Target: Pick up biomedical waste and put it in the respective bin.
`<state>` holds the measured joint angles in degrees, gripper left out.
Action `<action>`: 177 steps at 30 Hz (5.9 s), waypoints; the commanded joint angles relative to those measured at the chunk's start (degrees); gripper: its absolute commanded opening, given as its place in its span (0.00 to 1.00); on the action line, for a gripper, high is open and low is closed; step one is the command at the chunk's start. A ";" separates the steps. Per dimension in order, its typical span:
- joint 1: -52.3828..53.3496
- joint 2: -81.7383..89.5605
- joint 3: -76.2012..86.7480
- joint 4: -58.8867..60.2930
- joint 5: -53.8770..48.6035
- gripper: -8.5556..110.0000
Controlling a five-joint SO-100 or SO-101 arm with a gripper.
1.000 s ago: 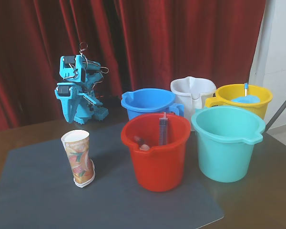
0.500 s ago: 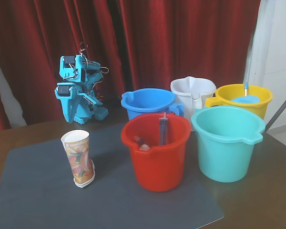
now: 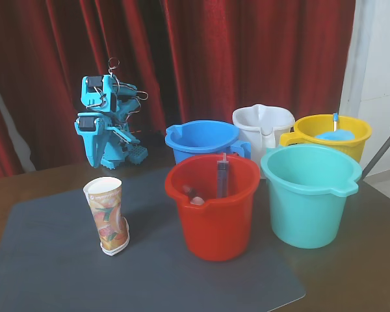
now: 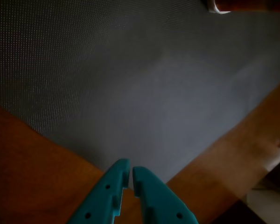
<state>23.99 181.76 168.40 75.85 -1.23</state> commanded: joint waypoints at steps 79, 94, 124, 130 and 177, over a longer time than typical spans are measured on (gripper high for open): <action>-20.39 -99.05 -121.20 33.49 58.54 0.08; -26.37 -108.02 -121.38 35.77 49.83 0.78; -25.22 -97.29 -98.88 35.77 69.17 0.83; -28.48 -97.91 -98.61 35.77 73.30 0.83; -22.59 -115.40 -96.33 22.06 66.18 0.83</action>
<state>1.76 66.71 73.39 91.93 64.60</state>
